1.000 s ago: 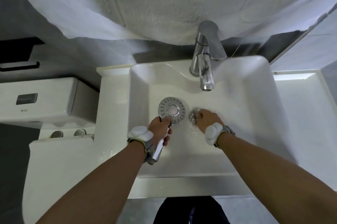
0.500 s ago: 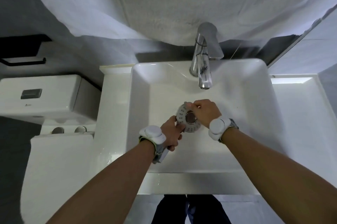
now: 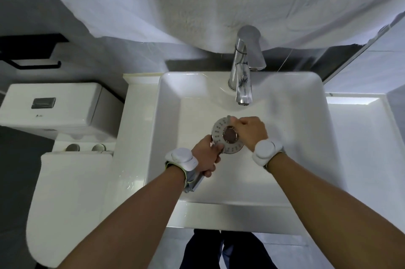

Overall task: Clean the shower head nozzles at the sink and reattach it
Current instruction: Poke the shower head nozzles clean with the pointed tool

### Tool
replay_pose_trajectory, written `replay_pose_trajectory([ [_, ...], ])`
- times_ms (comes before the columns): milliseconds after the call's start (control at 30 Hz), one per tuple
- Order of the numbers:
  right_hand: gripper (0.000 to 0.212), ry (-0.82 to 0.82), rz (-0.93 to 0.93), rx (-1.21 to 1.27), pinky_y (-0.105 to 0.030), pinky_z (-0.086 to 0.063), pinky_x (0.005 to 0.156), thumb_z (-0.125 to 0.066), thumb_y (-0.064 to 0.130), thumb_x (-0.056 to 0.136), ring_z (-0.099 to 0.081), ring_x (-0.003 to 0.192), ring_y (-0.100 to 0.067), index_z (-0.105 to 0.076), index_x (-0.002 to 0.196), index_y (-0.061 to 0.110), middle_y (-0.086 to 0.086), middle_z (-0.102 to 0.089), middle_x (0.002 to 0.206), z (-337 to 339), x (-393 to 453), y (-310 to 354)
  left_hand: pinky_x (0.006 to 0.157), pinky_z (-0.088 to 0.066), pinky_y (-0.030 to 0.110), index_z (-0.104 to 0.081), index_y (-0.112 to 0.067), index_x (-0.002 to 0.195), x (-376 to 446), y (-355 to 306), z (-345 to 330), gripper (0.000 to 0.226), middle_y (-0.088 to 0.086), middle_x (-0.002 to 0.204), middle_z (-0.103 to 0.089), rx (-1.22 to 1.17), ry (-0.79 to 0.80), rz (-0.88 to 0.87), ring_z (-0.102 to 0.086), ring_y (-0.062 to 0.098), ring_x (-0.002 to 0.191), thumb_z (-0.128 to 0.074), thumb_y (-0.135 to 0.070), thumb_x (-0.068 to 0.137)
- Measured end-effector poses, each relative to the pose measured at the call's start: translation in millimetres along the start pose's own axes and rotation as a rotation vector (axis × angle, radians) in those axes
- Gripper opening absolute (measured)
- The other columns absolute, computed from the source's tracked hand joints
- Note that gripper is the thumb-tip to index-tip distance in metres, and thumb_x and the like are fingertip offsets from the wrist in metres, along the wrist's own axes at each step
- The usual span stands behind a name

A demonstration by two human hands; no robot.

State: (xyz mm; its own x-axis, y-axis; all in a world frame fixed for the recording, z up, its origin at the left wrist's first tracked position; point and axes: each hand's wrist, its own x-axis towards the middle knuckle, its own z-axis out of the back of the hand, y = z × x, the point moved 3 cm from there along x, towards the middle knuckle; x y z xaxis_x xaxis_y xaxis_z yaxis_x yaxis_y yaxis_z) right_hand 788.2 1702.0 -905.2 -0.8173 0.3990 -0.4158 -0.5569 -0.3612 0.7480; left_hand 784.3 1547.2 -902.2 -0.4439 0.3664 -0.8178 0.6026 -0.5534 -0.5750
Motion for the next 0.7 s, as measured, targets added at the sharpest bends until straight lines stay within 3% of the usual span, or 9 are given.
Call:
replay_pose_trajectory([
  [100,0.039,0.164,0.07,-0.177,-0.024,-0.038,0.06,-0.053,0.038,0.095,-0.056,0.068,-0.021,-0.06,0.06,0.023,0.0,-0.058,0.066,-18,-15,4,0.048,-0.024,0.022,-0.038,-0.013,0.104,4,2,2,0.014,0.01,0.074,-0.042,0.017,-0.015,-0.011,-0.025,0.014,0.05,-0.04,-0.027,0.103],
  [167,0.04,0.133,0.023,-0.146,-0.025,-0.04,0.062,-0.054,0.042,0.094,-0.057,0.067,-0.022,-0.057,0.058,0.024,-0.002,-0.06,0.067,-15,-13,4,0.047,-0.024,0.021,-0.038,-0.014,0.102,5,5,2,0.014,0.01,0.073,-0.041,0.009,-0.01,-0.006,-0.025,0.014,0.048,-0.042,-0.027,0.103],
  [267,0.052,0.008,-0.089,-0.036,-0.027,-0.035,0.055,-0.055,0.046,0.093,-0.044,0.055,-0.02,-0.045,0.052,0.015,-0.003,-0.047,0.055,6,3,-1,0.043,-0.026,0.017,-0.038,-0.016,0.1,7,11,3,0.012,0.008,0.072,-0.041,-0.045,-0.021,-0.01,-0.024,0.013,0.044,-0.043,-0.027,0.102],
  [367,0.035,0.114,-0.225,-0.016,-0.026,-0.032,0.051,-0.05,0.025,0.097,-0.041,0.051,-0.02,-0.057,0.068,0.008,-0.006,-0.05,0.061,8,10,-16,0.041,-0.027,0.017,-0.04,-0.015,0.103,10,18,8,0.016,0.009,0.076,-0.042,-0.096,-0.049,-0.024,-0.026,0.014,0.039,-0.043,-0.03,0.102],
  [433,0.022,0.241,-0.31,-0.035,-0.025,-0.027,0.047,-0.048,0.007,0.094,-0.038,0.048,-0.021,-0.054,0.073,0.004,-0.012,-0.049,0.063,2,9,-29,0.042,-0.028,0.019,-0.04,-0.013,0.104,10,24,14,0.017,0.01,0.077,-0.042,-0.119,-0.065,-0.01,-0.029,0.014,0.04,-0.043,-0.03,0.102],
  [500,0.022,0.317,-0.326,-0.121,-0.024,-0.025,0.046,-0.045,-0.003,0.09,-0.035,0.046,-0.019,-0.048,0.069,0.005,-0.017,-0.05,0.067,-2,7,-40,0.042,-0.028,0.021,-0.041,-0.013,0.101,11,28,20,0.017,0.01,0.079,-0.045,-0.126,-0.095,0.003,-0.031,0.014,0.041,-0.043,-0.03,0.101],
  [600,0.02,0.302,-0.324,-0.149,-0.026,-0.034,0.046,-0.047,-0.005,0.089,-0.04,0.047,-0.021,-0.053,0.076,0.009,-0.016,-0.054,0.072,-2,9,-51,0.043,-0.028,0.021,-0.041,-0.014,0.095,12,33,25,0.014,0.01,0.078,-0.045,-0.158,-0.142,0.036,-0.032,0.015,0.043,-0.042,-0.027,0.1],
  [700,0.013,0.24,-0.359,0.0,-0.036,-0.049,0.046,-0.05,-0.002,0.091,-0.051,0.047,-0.027,-0.059,0.092,0.007,-0.016,-0.058,0.075,0,10,-60,0.042,-0.029,0.02,-0.043,-0.014,0.096,14,35,28,0.011,0.009,0.077,-0.046,-0.167,-0.165,0.052,-0.033,0.015,0.042,-0.043,-0.025,0.098],
])
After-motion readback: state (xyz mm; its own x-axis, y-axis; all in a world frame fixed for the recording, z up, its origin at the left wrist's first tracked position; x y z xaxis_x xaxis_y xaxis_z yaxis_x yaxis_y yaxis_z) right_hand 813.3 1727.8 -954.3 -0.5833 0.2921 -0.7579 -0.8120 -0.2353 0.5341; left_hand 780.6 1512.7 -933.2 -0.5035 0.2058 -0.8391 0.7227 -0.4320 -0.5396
